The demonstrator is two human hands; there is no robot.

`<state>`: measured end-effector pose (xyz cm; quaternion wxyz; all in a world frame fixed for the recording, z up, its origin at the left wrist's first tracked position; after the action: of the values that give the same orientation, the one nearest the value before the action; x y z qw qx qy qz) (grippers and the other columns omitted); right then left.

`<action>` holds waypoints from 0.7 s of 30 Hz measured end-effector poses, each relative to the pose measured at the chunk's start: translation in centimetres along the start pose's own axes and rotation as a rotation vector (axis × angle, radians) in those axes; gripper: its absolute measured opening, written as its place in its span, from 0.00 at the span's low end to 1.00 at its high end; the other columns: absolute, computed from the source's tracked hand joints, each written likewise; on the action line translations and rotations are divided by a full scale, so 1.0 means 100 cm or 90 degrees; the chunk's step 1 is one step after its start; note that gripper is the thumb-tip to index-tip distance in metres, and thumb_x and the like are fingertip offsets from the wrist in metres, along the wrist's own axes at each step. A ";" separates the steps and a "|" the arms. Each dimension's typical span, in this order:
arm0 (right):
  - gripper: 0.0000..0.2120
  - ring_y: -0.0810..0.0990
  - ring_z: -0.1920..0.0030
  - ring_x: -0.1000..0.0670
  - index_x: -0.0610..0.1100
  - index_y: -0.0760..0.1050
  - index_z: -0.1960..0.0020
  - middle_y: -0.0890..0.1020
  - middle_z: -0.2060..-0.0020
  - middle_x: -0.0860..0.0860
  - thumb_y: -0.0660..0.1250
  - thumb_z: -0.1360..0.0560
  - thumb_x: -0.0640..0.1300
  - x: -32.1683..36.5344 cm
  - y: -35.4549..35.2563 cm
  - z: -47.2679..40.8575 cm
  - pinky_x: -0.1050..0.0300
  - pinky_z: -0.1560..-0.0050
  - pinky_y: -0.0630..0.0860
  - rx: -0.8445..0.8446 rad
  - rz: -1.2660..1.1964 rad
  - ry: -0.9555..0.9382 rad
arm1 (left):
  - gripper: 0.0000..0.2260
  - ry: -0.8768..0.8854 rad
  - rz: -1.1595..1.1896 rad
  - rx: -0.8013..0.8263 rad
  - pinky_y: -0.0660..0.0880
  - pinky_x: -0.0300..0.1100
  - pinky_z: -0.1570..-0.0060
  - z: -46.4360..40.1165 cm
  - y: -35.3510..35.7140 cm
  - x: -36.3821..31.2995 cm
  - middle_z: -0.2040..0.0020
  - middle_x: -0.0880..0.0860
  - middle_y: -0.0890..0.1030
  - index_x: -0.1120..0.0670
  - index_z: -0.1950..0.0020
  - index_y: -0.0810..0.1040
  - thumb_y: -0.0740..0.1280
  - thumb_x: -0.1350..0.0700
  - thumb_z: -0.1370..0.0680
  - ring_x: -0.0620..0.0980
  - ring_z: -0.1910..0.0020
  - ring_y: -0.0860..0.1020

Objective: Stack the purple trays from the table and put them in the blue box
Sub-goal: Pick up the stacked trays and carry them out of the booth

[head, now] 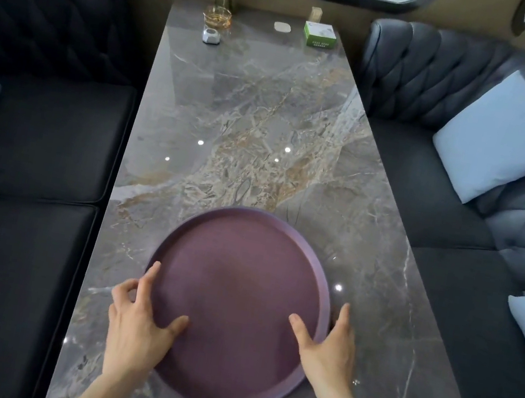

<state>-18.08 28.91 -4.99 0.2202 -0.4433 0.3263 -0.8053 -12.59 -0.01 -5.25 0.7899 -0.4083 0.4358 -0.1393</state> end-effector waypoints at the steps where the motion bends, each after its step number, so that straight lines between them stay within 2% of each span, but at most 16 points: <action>1: 0.54 0.60 0.21 0.42 0.45 0.48 0.18 0.59 0.20 0.43 0.73 0.31 0.64 0.000 0.000 -0.007 0.42 0.24 0.62 0.009 -0.026 0.029 | 0.50 -0.030 0.028 0.000 0.71 0.59 0.36 -0.005 0.000 0.000 0.32 0.56 0.61 0.38 0.22 0.54 0.80 0.47 0.37 0.64 0.36 0.71; 3: 0.49 0.61 0.21 0.42 0.44 0.54 0.19 0.62 0.21 0.44 0.72 0.30 0.64 -0.001 0.000 -0.017 0.42 0.23 0.62 0.026 -0.051 0.059 | 0.51 -0.133 0.093 0.008 0.70 0.58 0.36 -0.014 0.001 0.002 0.30 0.59 0.62 0.42 0.21 0.52 0.80 0.45 0.36 0.64 0.38 0.74; 5: 0.45 0.66 0.24 0.41 0.41 0.59 0.21 0.65 0.23 0.43 0.71 0.28 0.63 0.000 0.002 -0.023 0.42 0.26 0.66 0.038 -0.038 0.078 | 0.47 -0.209 0.139 0.024 0.73 0.57 0.37 -0.024 0.003 0.006 0.31 0.60 0.71 0.48 0.23 0.61 0.78 0.41 0.37 0.62 0.39 0.76; 6: 0.43 0.68 0.25 0.40 0.40 0.61 0.22 0.67 0.25 0.42 0.70 0.27 0.62 0.001 0.004 -0.024 0.42 0.28 0.67 0.036 -0.029 0.086 | 0.42 -0.219 0.151 0.031 0.75 0.57 0.39 -0.028 0.002 0.008 0.36 0.58 0.77 0.51 0.27 0.67 0.77 0.40 0.38 0.61 0.40 0.78; 8: 0.39 0.70 0.28 0.38 0.38 0.63 0.24 0.69 0.27 0.40 0.70 0.25 0.59 0.004 0.006 -0.024 0.41 0.29 0.69 0.014 -0.028 0.093 | 0.31 -0.233 0.193 0.027 0.77 0.55 0.45 -0.031 -0.005 0.006 0.44 0.55 0.82 0.53 0.34 0.74 0.76 0.45 0.34 0.59 0.45 0.81; 10: 0.34 0.72 0.30 0.37 0.36 0.65 0.26 0.70 0.29 0.40 0.70 0.24 0.54 0.010 0.007 -0.021 0.40 0.29 0.69 -0.007 -0.057 0.083 | 0.25 -0.250 0.237 0.009 0.76 0.52 0.48 -0.030 -0.014 0.002 0.45 0.54 0.81 0.53 0.35 0.73 0.75 0.52 0.29 0.57 0.48 0.80; 13: 0.27 0.74 0.33 0.38 0.36 0.67 0.28 0.72 0.33 0.41 0.69 0.22 0.48 0.026 -0.001 -0.016 0.42 0.31 0.71 -0.008 -0.131 0.069 | 0.23 -0.267 0.335 0.013 0.73 0.50 0.53 -0.028 -0.029 -0.006 0.44 0.55 0.77 0.50 0.34 0.68 0.72 0.55 0.26 0.57 0.50 0.78; 17: 0.21 0.77 0.42 0.43 0.40 0.68 0.29 0.77 0.38 0.45 0.66 0.19 0.46 0.063 -0.025 -0.002 0.50 0.41 0.72 0.038 -0.210 0.038 | 0.23 -0.241 0.395 0.005 0.78 0.56 0.48 -0.022 -0.067 -0.023 0.43 0.56 0.77 0.49 0.34 0.66 0.71 0.55 0.25 0.59 0.49 0.79; 19: 0.20 0.76 0.43 0.45 0.42 0.67 0.29 0.77 0.39 0.47 0.64 0.19 0.47 0.086 -0.043 0.010 0.50 0.39 0.73 0.041 -0.234 0.014 | 0.22 -0.220 0.420 -0.010 0.78 0.58 0.47 -0.016 -0.094 -0.033 0.43 0.56 0.79 0.49 0.36 0.68 0.72 0.54 0.27 0.59 0.49 0.80; 21: 0.21 0.77 0.38 0.43 0.43 0.66 0.27 0.76 0.35 0.47 0.62 0.18 0.47 0.111 -0.058 0.019 0.45 0.33 0.73 0.028 -0.236 -0.017 | 0.20 -0.191 0.446 -0.017 0.78 0.59 0.46 -0.012 -0.120 -0.047 0.44 0.56 0.79 0.50 0.38 0.69 0.72 0.55 0.27 0.58 0.49 0.80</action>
<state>-22.47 25.16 6.28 0.0820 -0.5015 0.2189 -0.8330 -14.60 -5.46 6.28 0.8392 -0.2610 0.4300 0.2066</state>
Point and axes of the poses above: each hand's wrist, its own z-axis away from the middle knuckle, its own y-axis out of the palm, x = y × z, the point moved 2 cm from there along -z, towards the middle knuckle
